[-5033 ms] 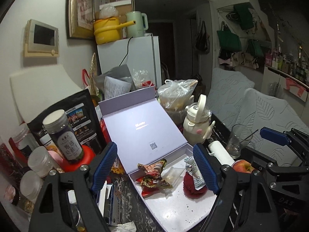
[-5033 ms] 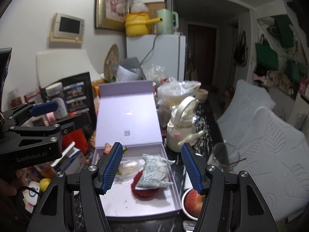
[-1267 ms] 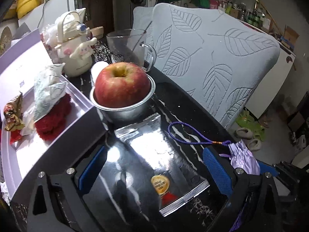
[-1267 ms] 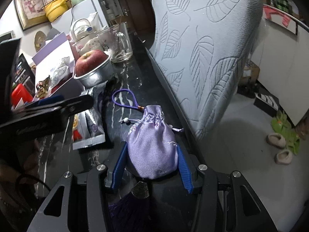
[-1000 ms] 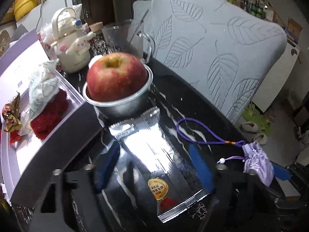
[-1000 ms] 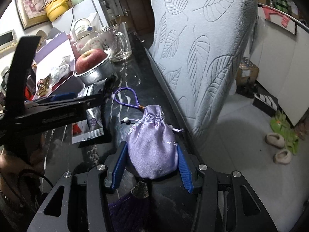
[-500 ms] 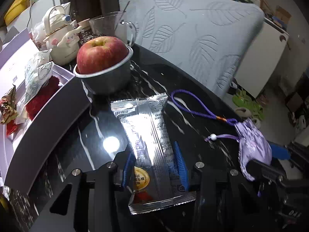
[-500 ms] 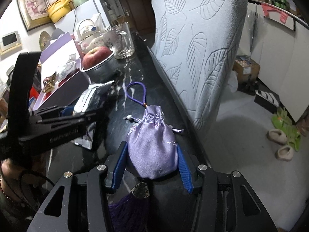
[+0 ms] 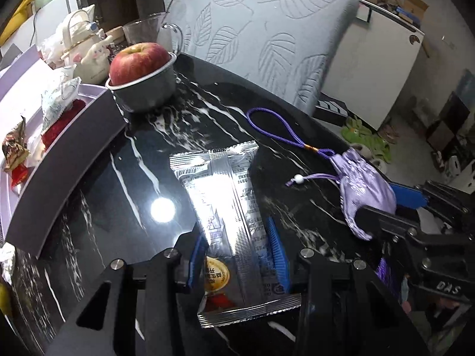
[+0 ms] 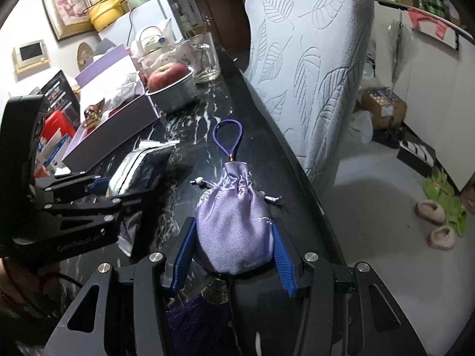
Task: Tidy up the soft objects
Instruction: 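Lift the silver packet with the left gripper while the right gripper lifts the purple pouch, then carry the silver packet and purple pouch over the lavender box with both grippers, then open both grippers to drop the silver packet and purple pouch into the box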
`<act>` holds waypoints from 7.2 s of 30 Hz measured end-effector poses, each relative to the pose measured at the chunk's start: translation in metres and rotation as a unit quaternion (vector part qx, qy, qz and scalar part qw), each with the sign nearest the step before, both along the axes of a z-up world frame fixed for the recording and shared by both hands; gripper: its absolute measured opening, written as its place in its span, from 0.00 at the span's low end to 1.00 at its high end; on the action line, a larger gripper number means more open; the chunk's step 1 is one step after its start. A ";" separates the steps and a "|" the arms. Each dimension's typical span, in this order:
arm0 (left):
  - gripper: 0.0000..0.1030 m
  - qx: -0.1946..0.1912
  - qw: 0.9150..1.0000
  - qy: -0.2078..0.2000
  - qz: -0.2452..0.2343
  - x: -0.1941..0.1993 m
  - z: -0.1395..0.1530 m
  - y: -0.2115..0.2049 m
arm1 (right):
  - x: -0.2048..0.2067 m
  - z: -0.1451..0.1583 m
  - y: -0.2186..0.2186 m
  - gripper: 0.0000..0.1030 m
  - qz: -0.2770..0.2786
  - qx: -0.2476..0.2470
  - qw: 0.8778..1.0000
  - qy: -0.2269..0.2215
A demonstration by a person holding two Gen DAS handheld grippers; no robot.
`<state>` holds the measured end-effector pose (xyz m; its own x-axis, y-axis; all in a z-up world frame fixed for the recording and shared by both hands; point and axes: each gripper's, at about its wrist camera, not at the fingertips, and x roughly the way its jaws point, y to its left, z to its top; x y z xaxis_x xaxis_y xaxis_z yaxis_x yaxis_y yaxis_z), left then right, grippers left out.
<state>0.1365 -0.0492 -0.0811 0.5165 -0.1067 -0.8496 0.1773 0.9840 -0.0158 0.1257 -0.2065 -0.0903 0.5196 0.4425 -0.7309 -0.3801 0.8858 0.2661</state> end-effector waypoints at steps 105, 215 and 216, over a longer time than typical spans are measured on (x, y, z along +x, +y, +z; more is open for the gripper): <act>0.32 -0.037 0.959 -0.204 0.194 -0.138 0.116 0.176 | -0.098 0.112 0.193 0.44 0.265 0.070 0.940 -0.201; 0.32 0.065 0.971 -0.097 0.209 0.163 0.042 0.300 | 0.225 0.068 0.363 0.49 0.231 -0.046 0.967 -0.093; 0.32 0.066 0.971 -0.096 0.209 0.163 0.041 0.299 | 0.226 0.067 0.363 0.49 0.230 -0.046 0.968 -0.091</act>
<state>0.3000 0.2502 -0.0398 0.6418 0.2487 -0.7254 -0.2503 0.9621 0.1085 0.3515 0.1563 -0.0234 0.4063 0.5949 -0.6935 -0.7733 0.6282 0.0858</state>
